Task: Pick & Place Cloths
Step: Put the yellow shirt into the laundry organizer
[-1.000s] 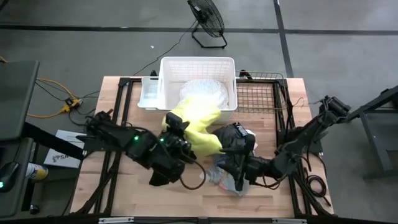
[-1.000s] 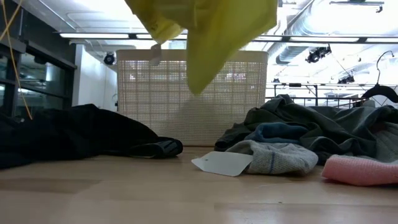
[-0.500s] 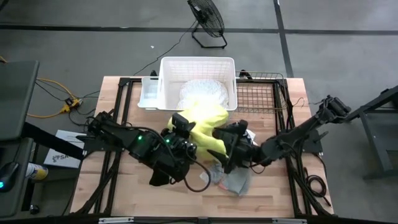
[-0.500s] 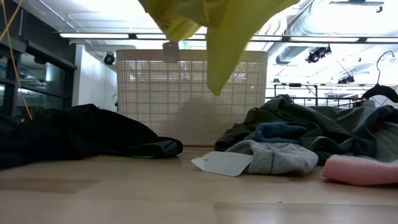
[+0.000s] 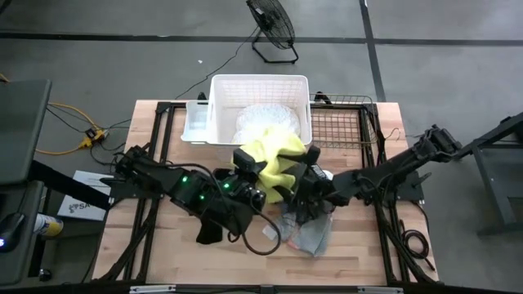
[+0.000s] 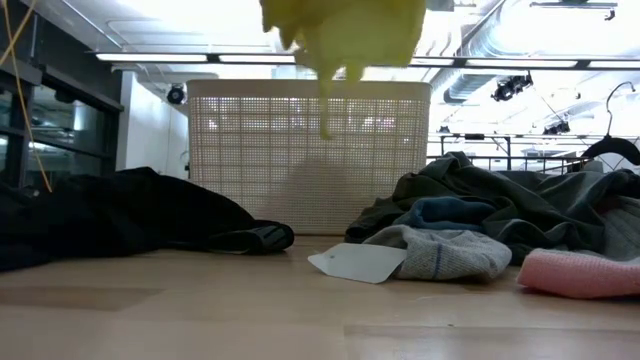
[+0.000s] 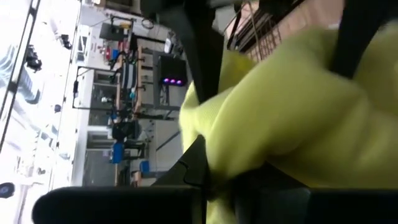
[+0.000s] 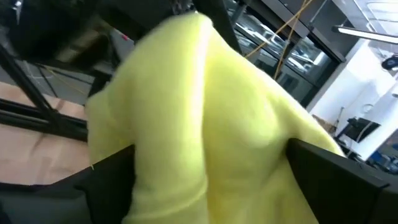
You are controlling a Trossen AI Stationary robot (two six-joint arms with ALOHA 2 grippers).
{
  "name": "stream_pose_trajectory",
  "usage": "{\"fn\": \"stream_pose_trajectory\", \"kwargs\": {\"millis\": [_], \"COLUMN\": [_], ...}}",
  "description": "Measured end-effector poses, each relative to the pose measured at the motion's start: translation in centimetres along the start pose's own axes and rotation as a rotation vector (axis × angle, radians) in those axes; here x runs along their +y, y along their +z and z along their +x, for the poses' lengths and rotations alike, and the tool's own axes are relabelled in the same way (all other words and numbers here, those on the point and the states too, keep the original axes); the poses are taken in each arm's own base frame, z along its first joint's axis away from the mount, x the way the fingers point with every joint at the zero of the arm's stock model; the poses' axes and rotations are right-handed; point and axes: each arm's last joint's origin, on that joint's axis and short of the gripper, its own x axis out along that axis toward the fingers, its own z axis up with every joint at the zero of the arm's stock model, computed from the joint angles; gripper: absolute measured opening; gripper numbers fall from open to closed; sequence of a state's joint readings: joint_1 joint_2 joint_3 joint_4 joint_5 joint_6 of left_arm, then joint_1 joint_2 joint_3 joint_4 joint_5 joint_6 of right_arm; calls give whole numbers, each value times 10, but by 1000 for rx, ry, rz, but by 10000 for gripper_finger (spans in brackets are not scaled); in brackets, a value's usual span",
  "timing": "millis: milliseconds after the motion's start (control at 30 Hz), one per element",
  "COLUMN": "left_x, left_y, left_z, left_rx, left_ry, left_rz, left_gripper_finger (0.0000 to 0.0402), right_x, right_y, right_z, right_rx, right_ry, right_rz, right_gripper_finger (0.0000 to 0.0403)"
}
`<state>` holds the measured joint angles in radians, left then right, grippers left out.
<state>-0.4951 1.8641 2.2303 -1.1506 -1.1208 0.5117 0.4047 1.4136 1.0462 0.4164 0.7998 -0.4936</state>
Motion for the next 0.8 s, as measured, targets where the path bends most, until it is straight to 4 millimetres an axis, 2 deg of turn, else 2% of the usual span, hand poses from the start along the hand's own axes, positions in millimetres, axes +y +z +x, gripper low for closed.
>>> {"fn": "stream_pose_trajectory", "kwargs": {"millis": [233,533,633,800], "left_x": [2,3,4,4], "left_y": [7,13,15,15], "left_z": [0,-1,-1,-2], "left_rx": [-89,-175,-190,-197], "left_ry": [-67,-130,-135,-139], "left_rz": [-17,-70,-78,-81], "left_gripper_finger": [29,29,29,29], "right_x": [-10,-12,-11,-8], "right_y": [-5,-4,-3,-2], "right_z": [10,12,11,9], "right_rx": [12,-13,-21,-31], "right_ry": [-33,-9,-3,18], "right_rz": [1,6,11,16], "right_gripper_finger": [375,367,335,248]}}
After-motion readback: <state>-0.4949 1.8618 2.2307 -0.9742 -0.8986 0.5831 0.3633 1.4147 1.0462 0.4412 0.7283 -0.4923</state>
